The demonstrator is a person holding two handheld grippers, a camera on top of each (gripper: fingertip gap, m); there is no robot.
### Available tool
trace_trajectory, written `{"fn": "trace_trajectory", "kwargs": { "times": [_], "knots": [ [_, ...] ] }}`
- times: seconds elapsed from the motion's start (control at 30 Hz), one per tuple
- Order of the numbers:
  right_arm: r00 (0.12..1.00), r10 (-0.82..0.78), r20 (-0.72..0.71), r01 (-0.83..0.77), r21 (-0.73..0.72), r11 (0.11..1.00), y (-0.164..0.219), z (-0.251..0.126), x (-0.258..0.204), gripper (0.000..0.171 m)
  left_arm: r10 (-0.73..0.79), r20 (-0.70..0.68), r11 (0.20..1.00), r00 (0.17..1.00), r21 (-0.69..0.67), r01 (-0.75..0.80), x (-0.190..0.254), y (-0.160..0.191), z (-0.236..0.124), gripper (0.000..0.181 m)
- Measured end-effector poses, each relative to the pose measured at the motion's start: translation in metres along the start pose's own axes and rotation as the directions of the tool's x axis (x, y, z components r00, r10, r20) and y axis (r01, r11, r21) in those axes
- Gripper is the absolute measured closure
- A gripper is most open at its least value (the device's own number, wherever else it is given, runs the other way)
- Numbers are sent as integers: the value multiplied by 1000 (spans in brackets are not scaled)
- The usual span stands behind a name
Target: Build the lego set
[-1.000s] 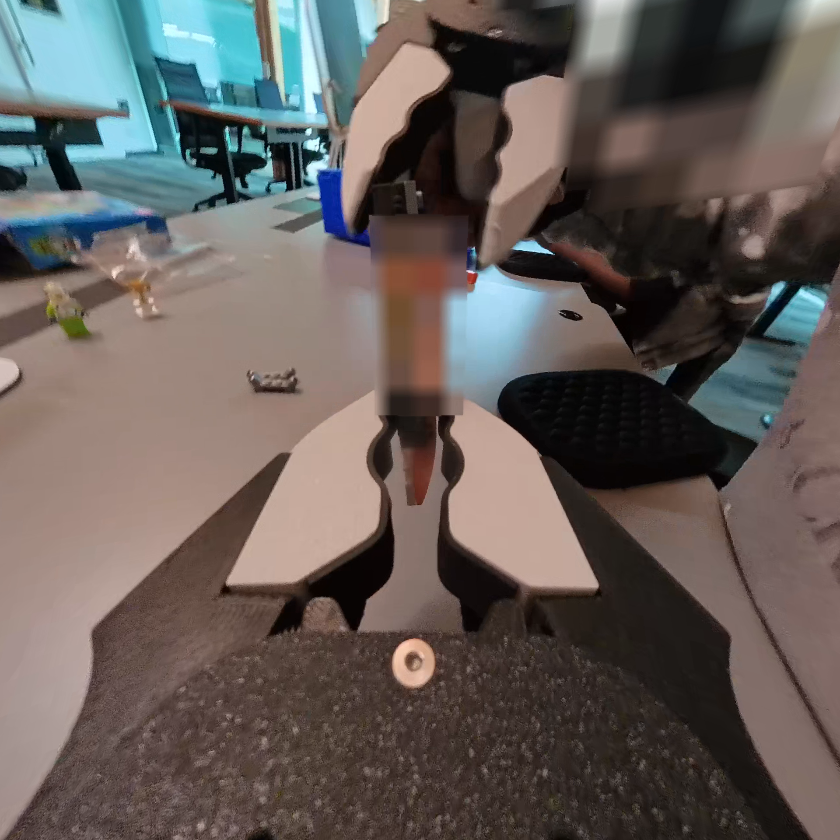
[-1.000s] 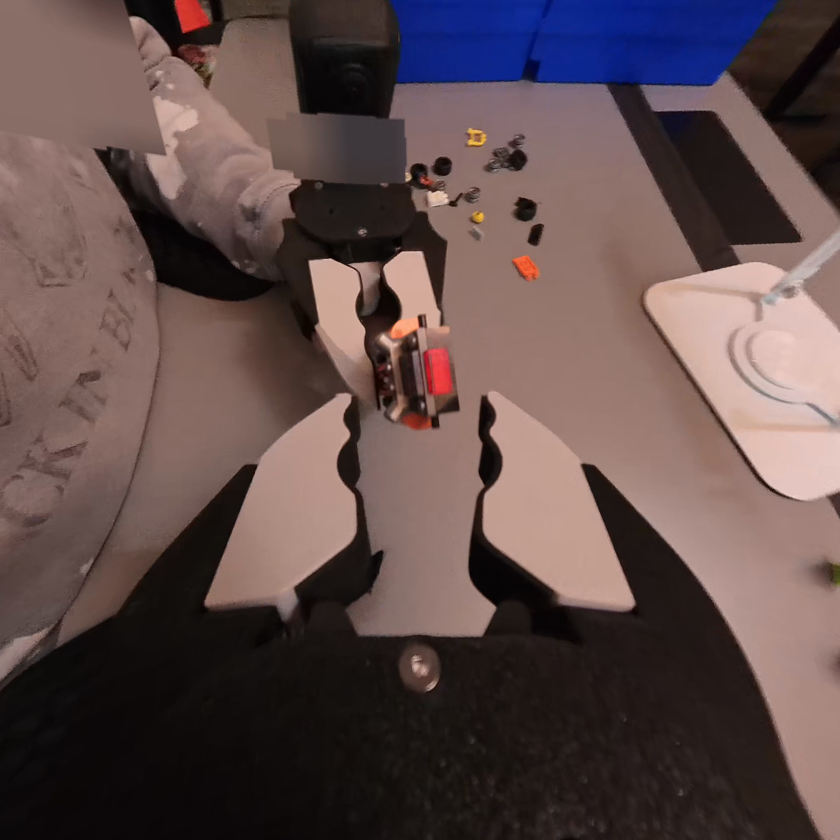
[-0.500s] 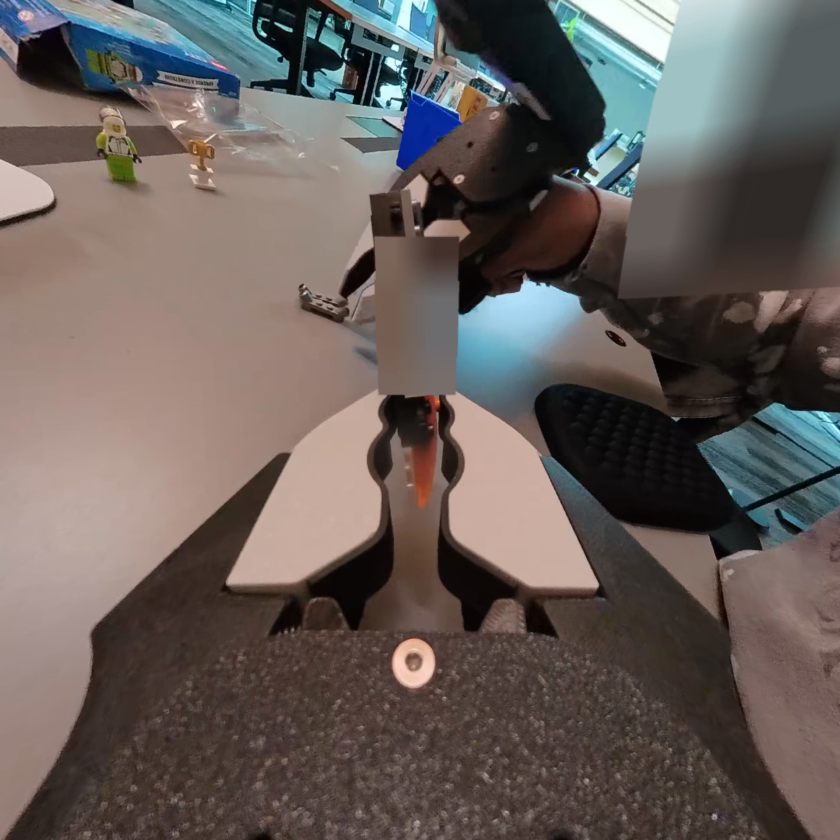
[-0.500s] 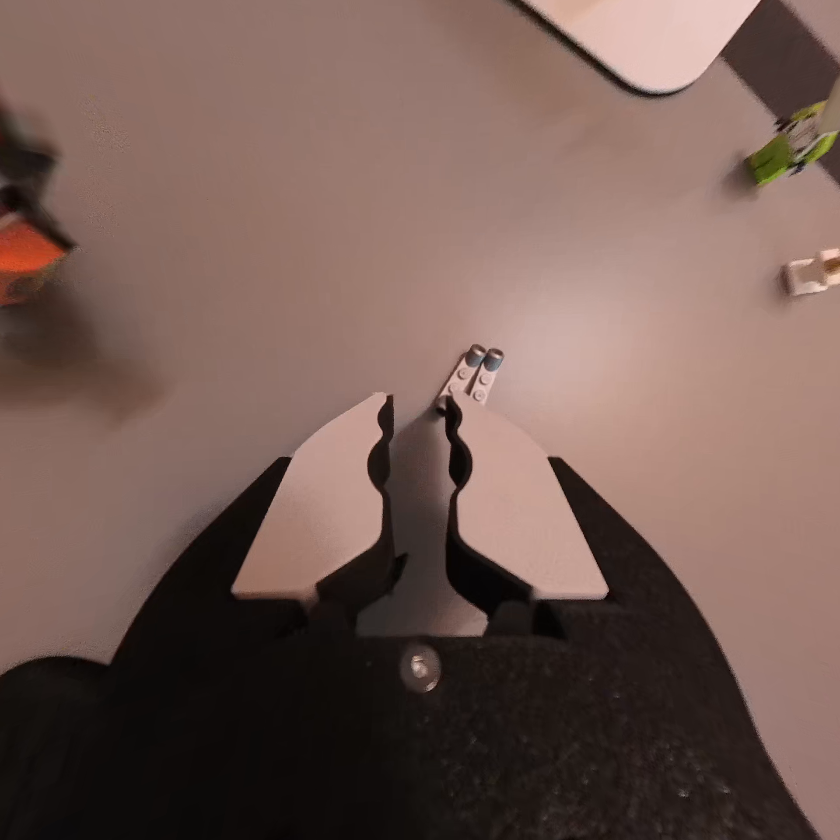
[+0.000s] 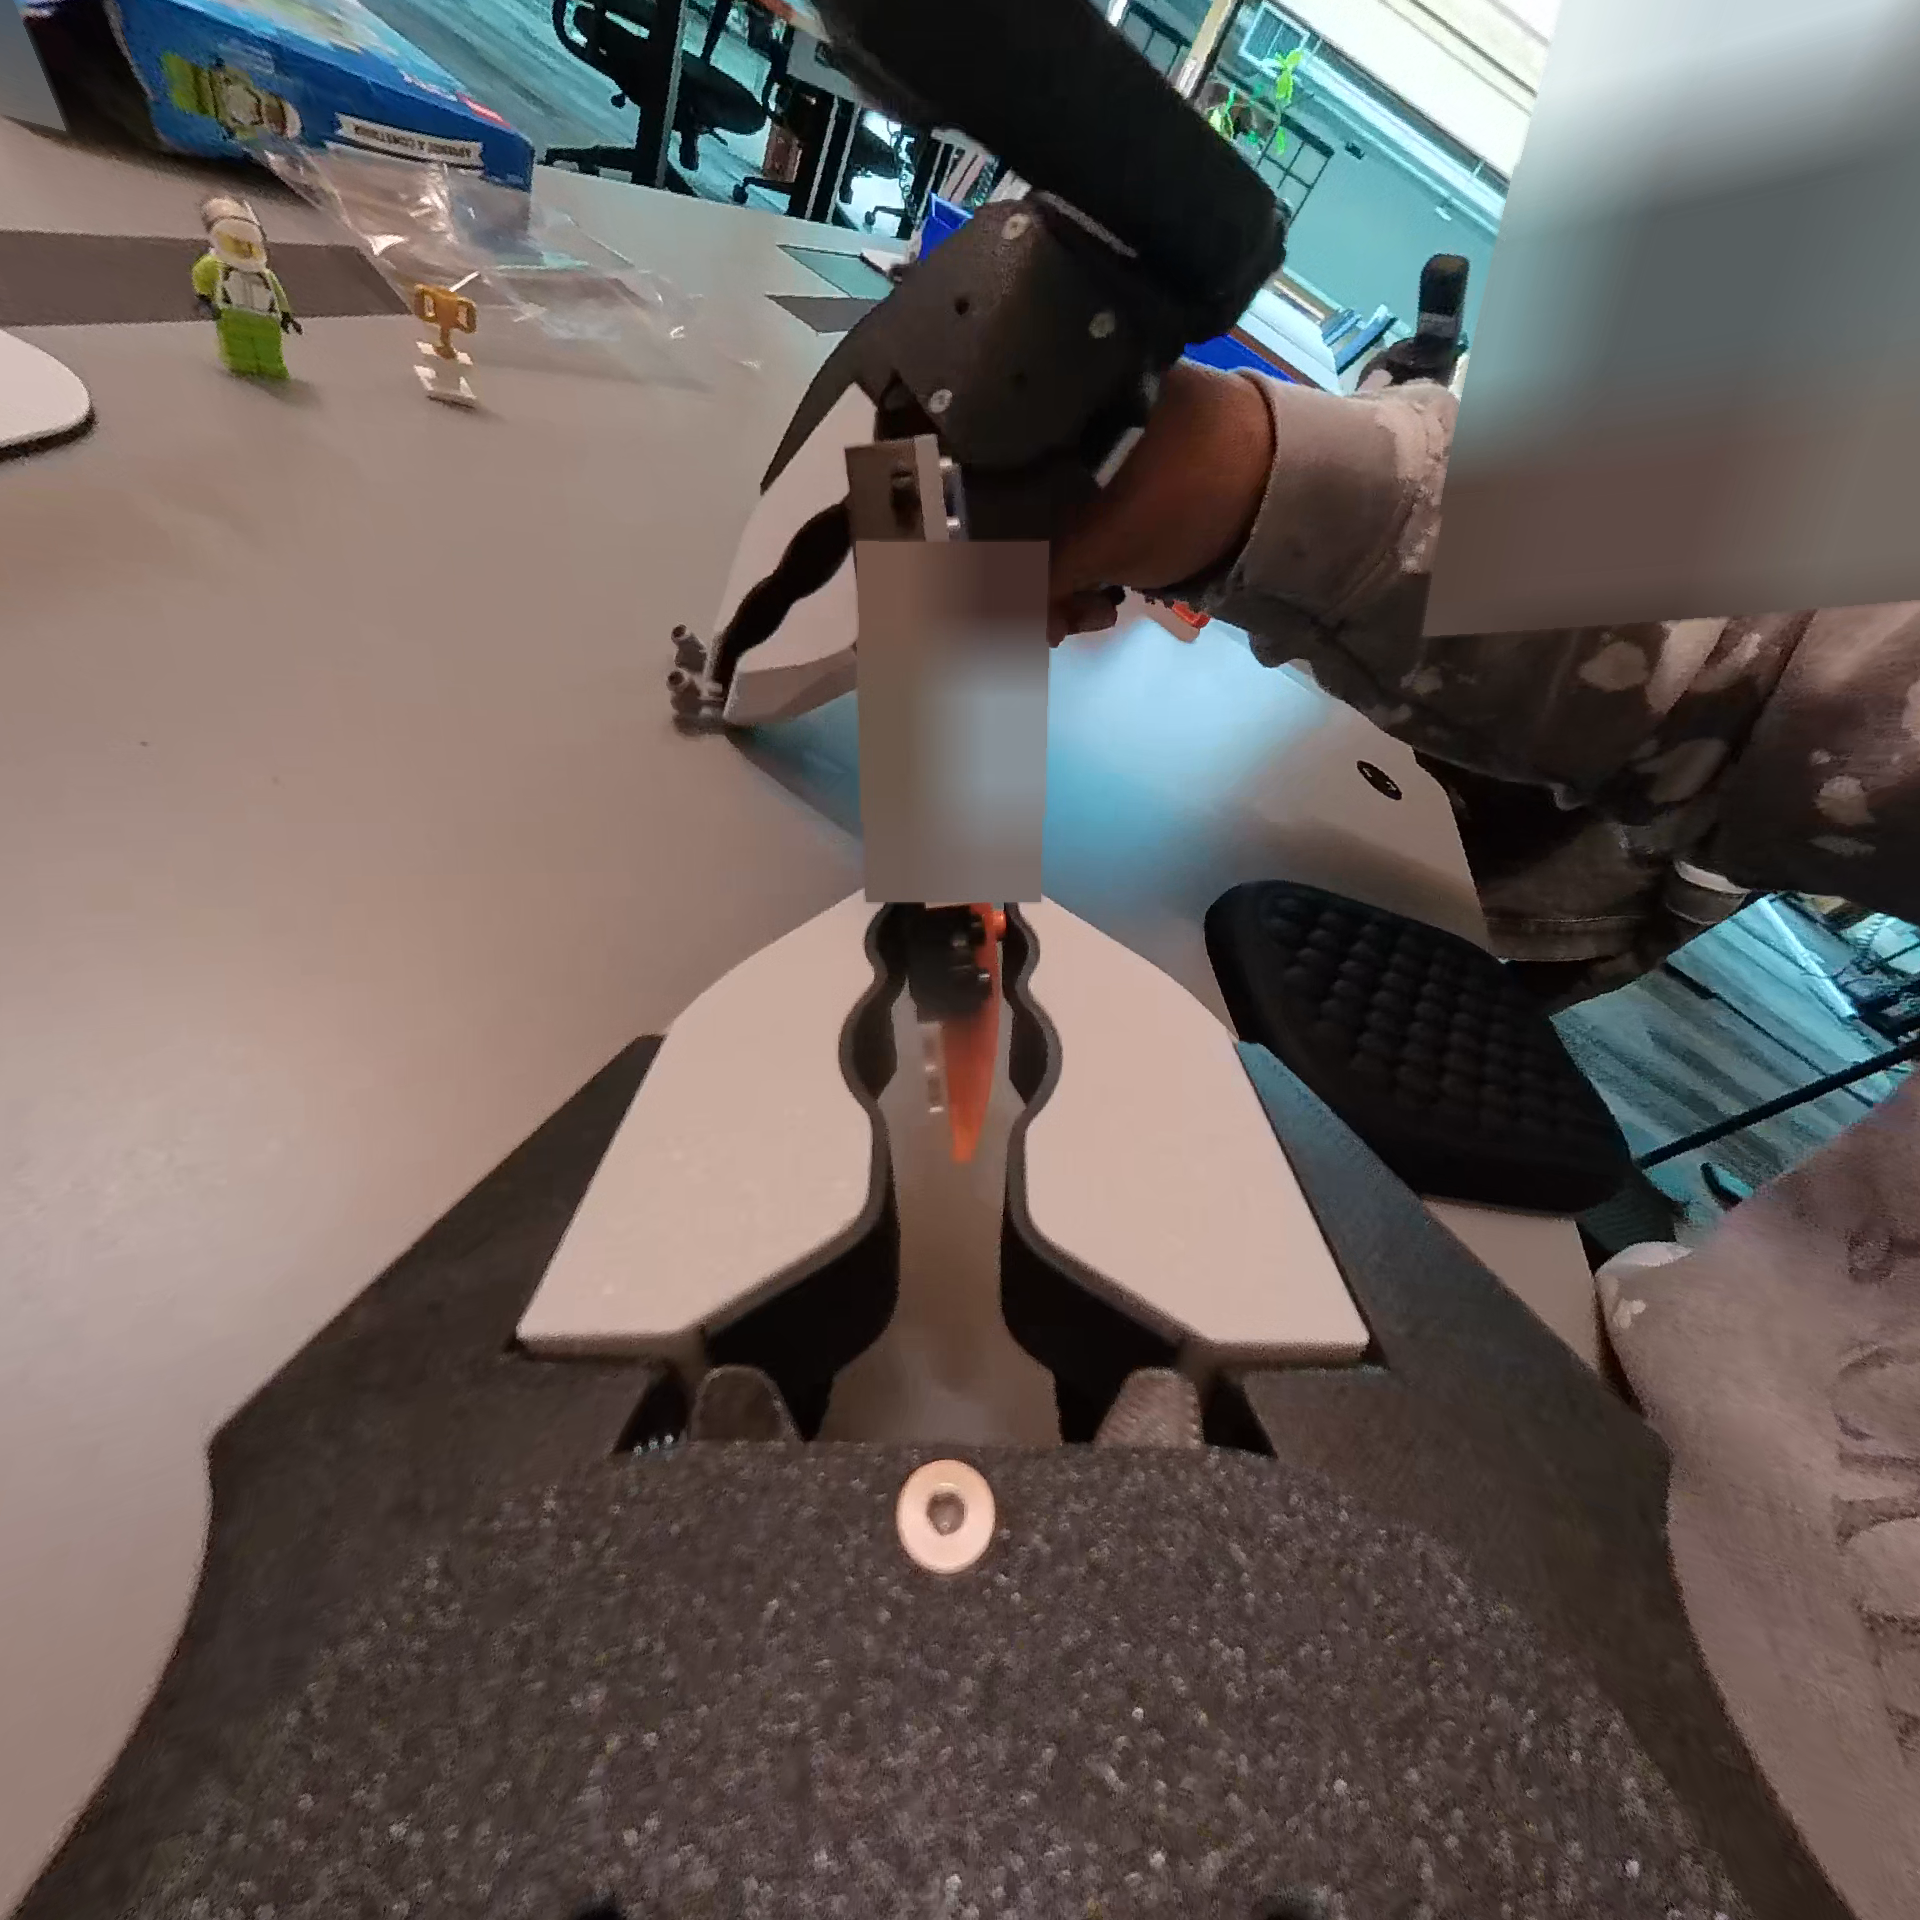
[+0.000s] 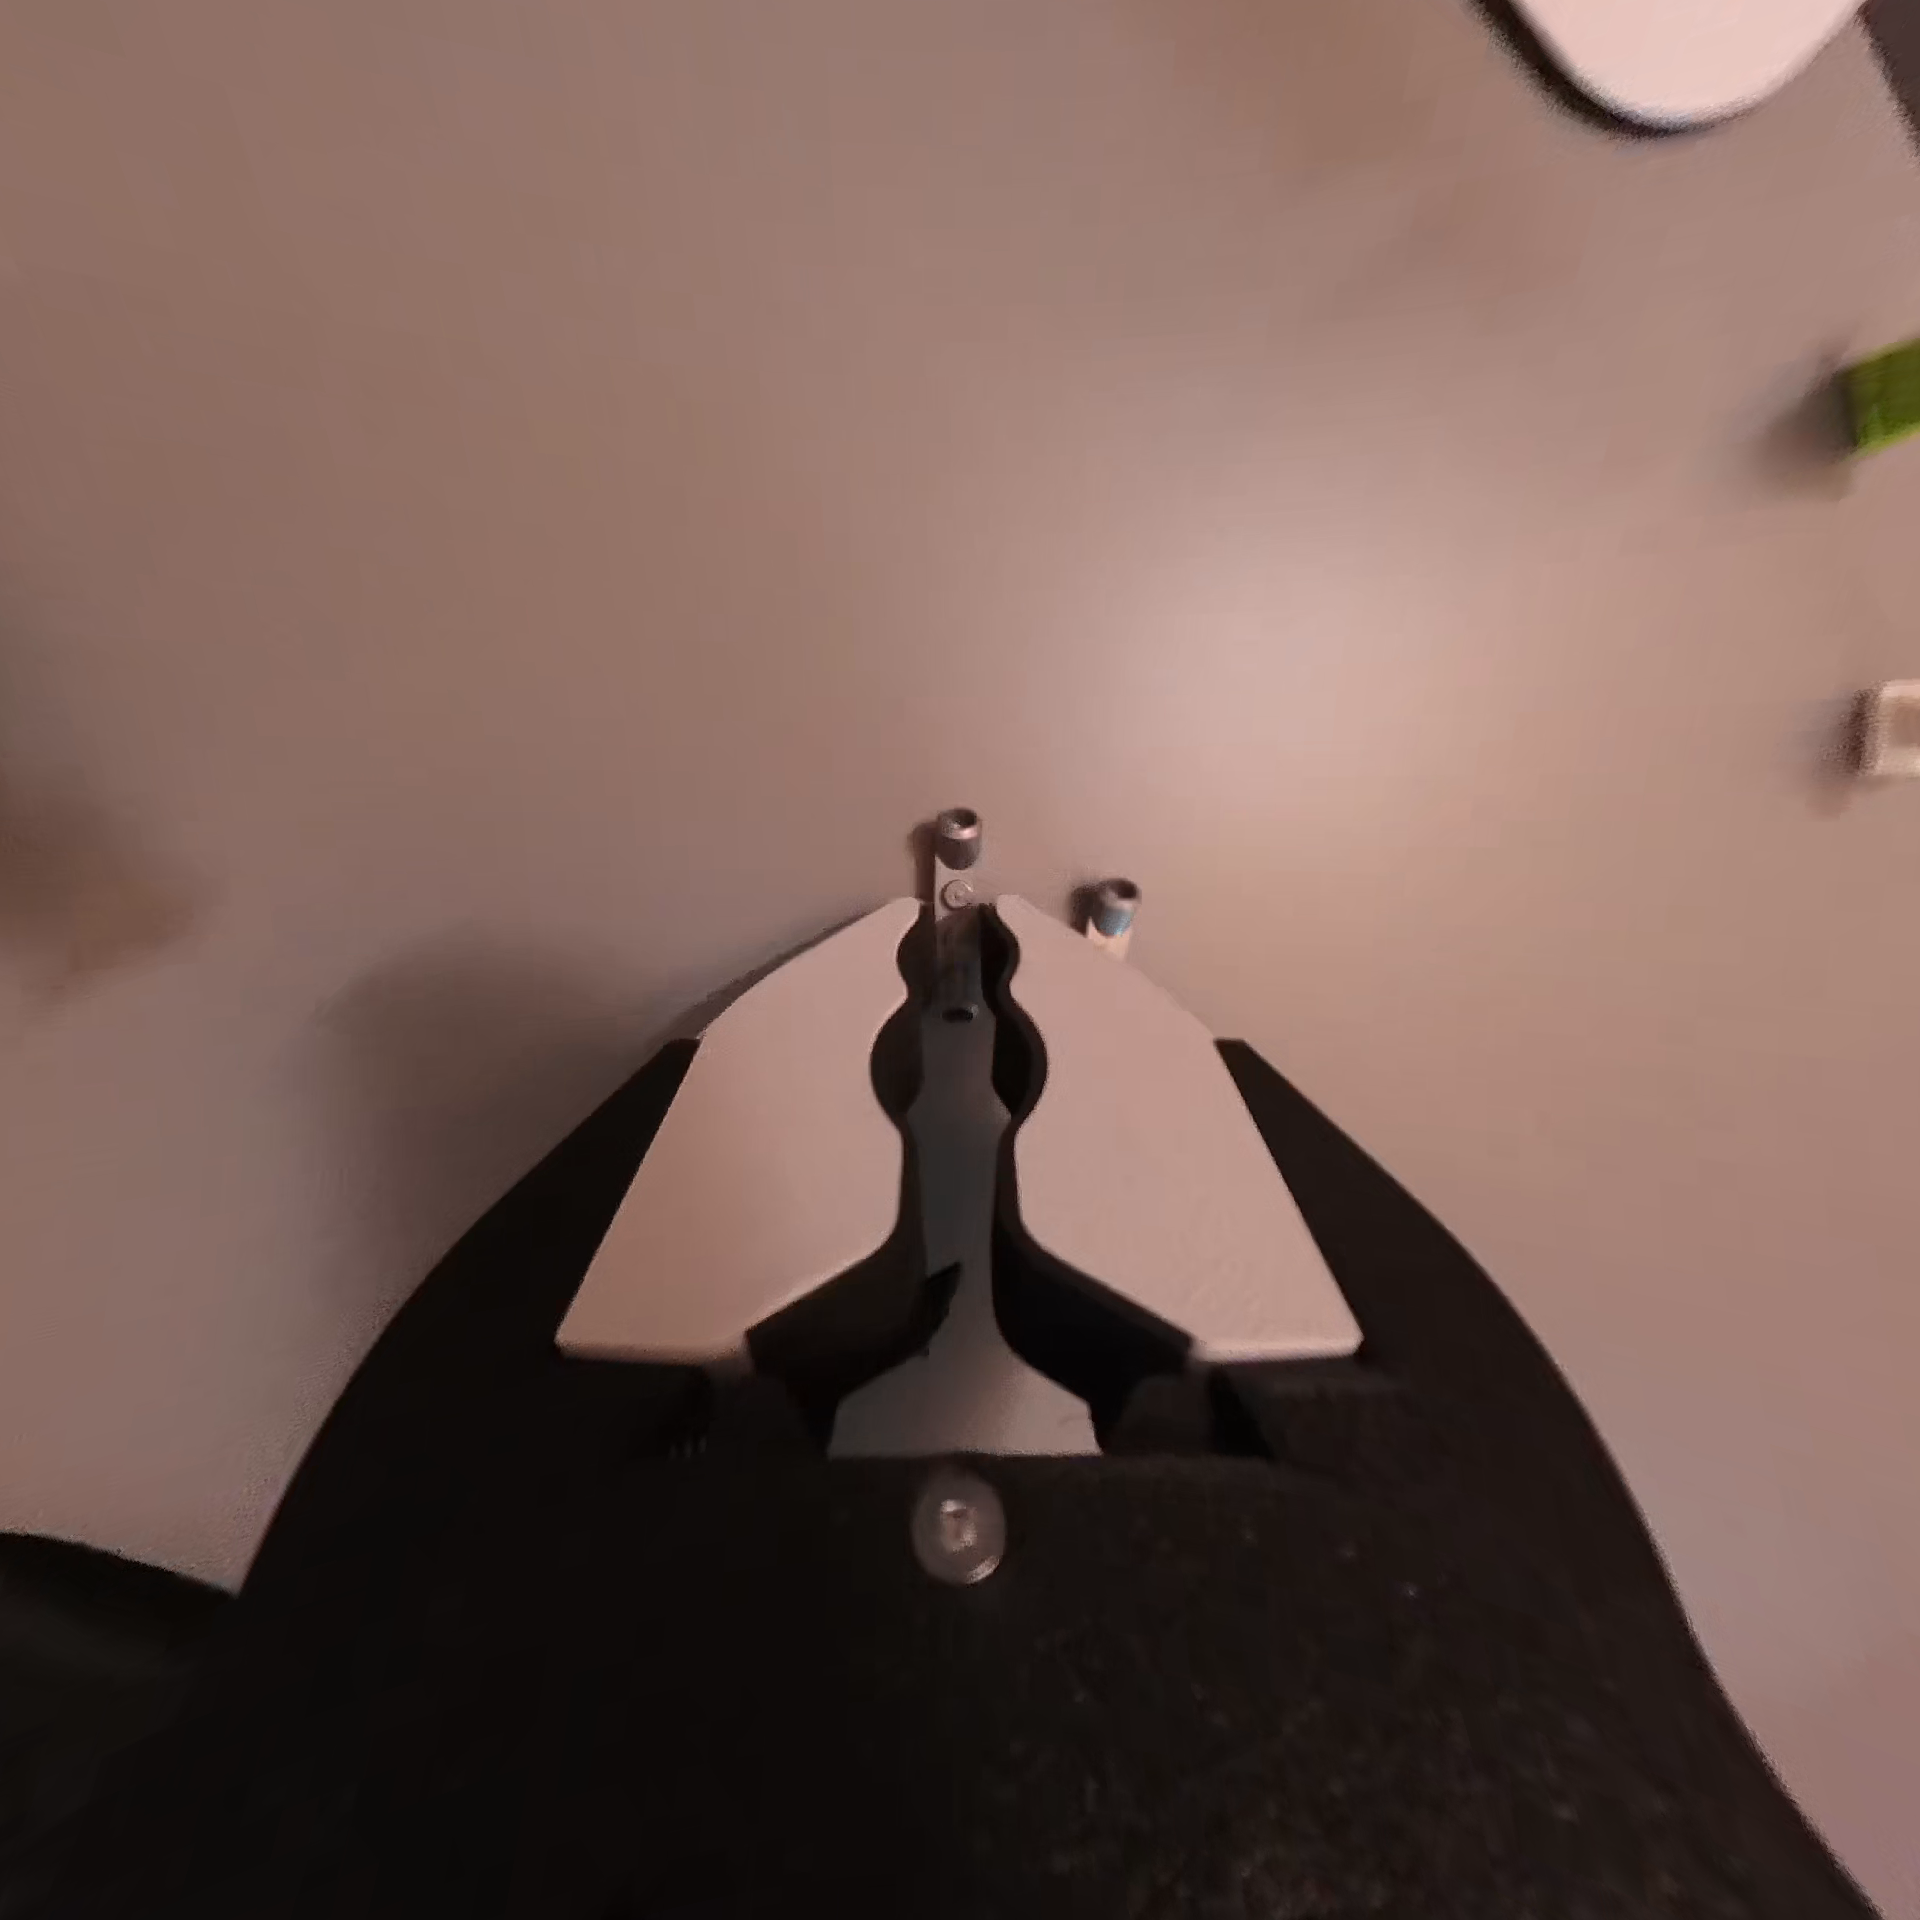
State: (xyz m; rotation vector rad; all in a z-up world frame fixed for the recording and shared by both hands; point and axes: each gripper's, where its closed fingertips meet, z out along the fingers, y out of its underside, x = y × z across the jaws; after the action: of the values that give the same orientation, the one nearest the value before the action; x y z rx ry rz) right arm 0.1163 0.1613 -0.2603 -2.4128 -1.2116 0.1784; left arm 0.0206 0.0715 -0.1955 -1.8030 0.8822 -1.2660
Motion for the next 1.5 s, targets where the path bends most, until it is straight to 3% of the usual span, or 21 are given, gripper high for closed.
{"fn": "trace_trajectory", "kwargs": {
  "times": [0.17,0.3,0.53,0.9,1.2,1.4,1.5],
  "knots": [
    [989,-151,-2,146,277,950,-38,-43,-23,163,-71,-22,997,997,11,71,-2,-1,-1,164],
    [973,-229,-16,218,385,897,-66,-88,-51,163,-280,-88,959,956,15,283,0,0,1,164],
    [925,-376,-56,375,302,877,-79,-82,-87,163,-428,-161,900,889,15,436,9,0,3,164],
    [933,-360,-9,352,243,904,-82,-80,-83,163,-456,-194,883,868,19,468,10,-2,3,164],
    [940,-336,65,306,277,911,-84,-88,-88,157,-462,-214,878,860,21,477,11,-4,2,164],
    [913,-363,186,299,301,906,-81,-103,-79,142,-425,-232,898,875,16,440,16,-4,2,164],
    [882,-347,320,260,285,923,-75,-102,-80,133,-377,-241,920,894,17,393,22,-5,2,164]
  ]
}}
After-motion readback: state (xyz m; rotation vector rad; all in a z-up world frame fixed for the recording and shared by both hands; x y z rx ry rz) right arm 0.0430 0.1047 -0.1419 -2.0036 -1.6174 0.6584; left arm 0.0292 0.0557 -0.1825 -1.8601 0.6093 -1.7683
